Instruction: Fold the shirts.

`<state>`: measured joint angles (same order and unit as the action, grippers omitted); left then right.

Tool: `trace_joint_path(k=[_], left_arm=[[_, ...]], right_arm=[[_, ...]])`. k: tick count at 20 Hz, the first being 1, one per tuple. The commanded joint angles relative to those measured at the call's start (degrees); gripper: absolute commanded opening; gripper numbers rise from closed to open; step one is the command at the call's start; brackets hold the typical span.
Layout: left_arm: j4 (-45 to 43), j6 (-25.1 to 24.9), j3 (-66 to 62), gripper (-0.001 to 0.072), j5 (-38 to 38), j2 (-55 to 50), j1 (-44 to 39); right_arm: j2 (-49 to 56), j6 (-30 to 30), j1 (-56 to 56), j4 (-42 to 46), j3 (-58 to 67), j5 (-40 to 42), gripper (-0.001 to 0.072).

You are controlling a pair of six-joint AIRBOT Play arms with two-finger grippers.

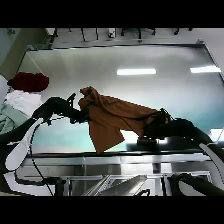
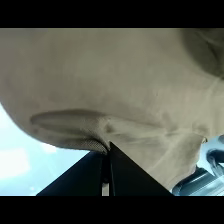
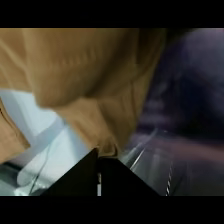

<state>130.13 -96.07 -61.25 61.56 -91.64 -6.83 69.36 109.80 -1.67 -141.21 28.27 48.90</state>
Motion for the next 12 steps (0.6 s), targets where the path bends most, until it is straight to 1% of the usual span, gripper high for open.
trace_joint_path(k=[1,3,4,6,7,8,9,10,11,12], left_arm=[[-0.5,-0.1,1.7,0.0021,0.6,1.1,1.3],[-2.1,-0.1,2.6,0.0021,1.5,1.9,1.4],[-3.2,-0.1,3.2,0.0021,1.9,2.6,1.4],[-4.8,-0.1,4.8,0.0021,1.9,4.2,1.4],[-5.5,-0.1,5.7,0.0021,1.8,4.9,1.5],[-6.2,-0.1,6.3,0.0021,2.0,5.4,1.5],[-6.1,-0.1,6.4,0.0021,2.3,5.5,1.5],[-6.1,-0.1,6.4,0.0021,2.6,5.5,1.5],[-6.1,-0.1,6.4,0.0021,2.8,5.5,1.5],[-6.1,-0.1,6.4,0.0021,2.9,5.5,1.5]], right_arm=[[0.8,0.8,-0.3,-0.5,5.5,-2.4,0.0019],[-0.6,0.9,-0.2,-0.9,13.8,-1.8,0.0018],[-1.0,1.4,0.3,-0.9,19.9,-3.1,0.0018],[0.2,1.3,3.0,1.9,32.3,-10.3,0.0017],[2.4,-0.7,5.4,4.0,37.4,-14.4,0.0018],[6.1,-4.1,8.5,5.2,42.2,-16.1,0.0018],[10.4,-6.5,11.6,4.6,45.8,-14.8,0.0019],[15.1,-7.4,14.4,2.4,48.9,-9.7,0.0113],[18.9,-7.4,16.4,1.0,51.0,-3.6,0.039],[21.6,-7.3,18.1,1.1,52.2,2.2,0.0441]])
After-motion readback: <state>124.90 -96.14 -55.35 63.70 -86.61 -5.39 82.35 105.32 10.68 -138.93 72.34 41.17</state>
